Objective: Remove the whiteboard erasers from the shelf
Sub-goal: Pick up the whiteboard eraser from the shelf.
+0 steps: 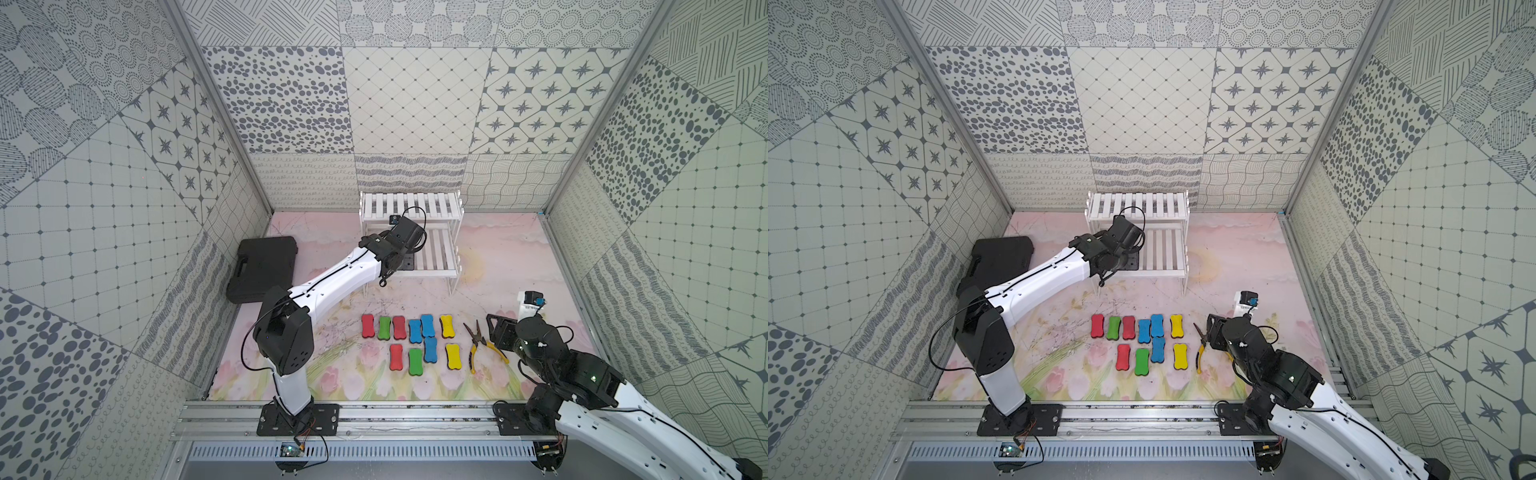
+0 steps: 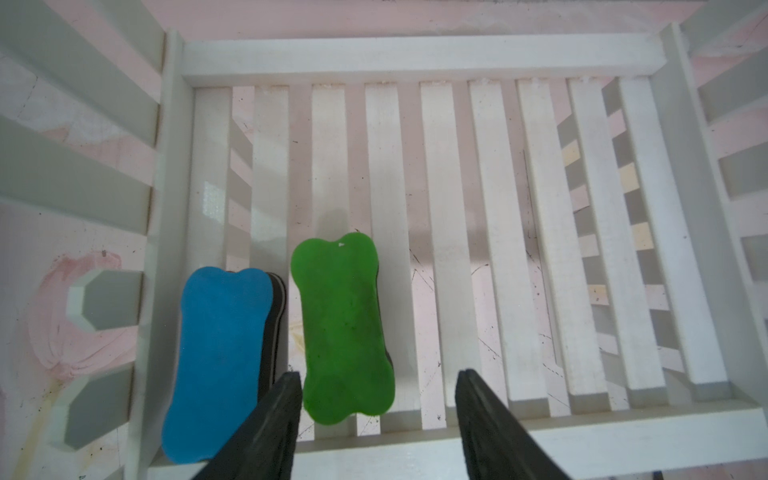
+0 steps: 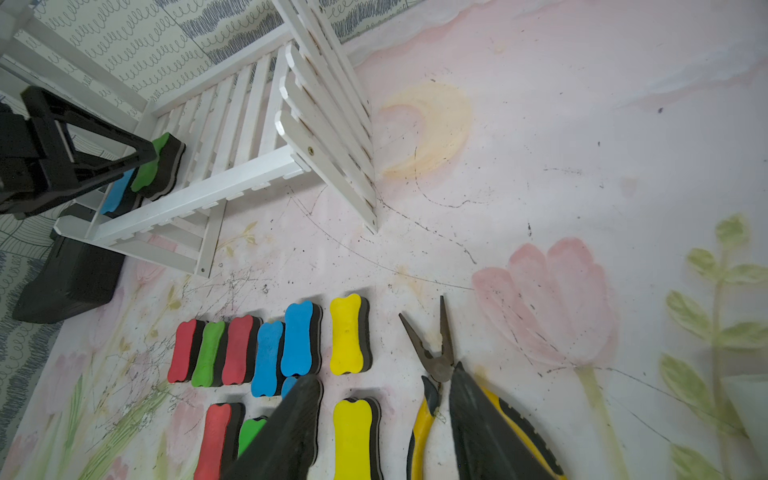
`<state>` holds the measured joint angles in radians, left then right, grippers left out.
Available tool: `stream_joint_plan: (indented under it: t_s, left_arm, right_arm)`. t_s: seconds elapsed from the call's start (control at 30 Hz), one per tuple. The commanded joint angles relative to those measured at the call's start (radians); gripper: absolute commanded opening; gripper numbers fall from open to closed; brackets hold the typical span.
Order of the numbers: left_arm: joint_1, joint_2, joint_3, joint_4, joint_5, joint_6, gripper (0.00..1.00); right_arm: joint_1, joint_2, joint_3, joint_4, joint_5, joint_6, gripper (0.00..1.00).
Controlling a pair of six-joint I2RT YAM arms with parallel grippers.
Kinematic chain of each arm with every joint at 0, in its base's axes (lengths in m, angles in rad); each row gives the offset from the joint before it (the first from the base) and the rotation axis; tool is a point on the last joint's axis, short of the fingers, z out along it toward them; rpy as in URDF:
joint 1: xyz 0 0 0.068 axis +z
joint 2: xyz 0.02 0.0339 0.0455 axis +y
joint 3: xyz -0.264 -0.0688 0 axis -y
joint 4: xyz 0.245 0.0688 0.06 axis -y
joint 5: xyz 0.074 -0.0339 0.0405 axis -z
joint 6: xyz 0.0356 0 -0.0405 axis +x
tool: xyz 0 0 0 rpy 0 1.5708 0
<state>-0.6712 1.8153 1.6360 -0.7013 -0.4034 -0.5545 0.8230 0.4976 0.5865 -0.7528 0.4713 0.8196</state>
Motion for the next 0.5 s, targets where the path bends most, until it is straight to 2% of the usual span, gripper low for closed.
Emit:
stream_joint_plan:
  t_s: [0.0, 0.2, 0.33, 0.47]
  left_arm:
    - [0.004, 0.023, 0.023, -0.054, -0.034, -0.007, 0.64]
    - [0.015, 0.076, 0.042, -0.069, -0.035, -0.016, 0.63]
    - [0.019, 0.094, 0.044, -0.074, -0.037, -0.019, 0.55]
    - [0.019, 0.1, 0.047, -0.075, -0.036, -0.016, 0.54]
  right_arm:
    - [-0.003, -0.011, -0.005, 0.016, -0.003, 0.0, 0.55]
    - [-0.005, -0.014, -0.002, 0.009, -0.001, -0.002, 0.55]
    - [-0.007, -0.019, -0.004, 0.005, 0.001, -0.004, 0.55]
    - [-0.007, -0.019, -0.006, 0.004, -0.002, -0.006, 0.55]
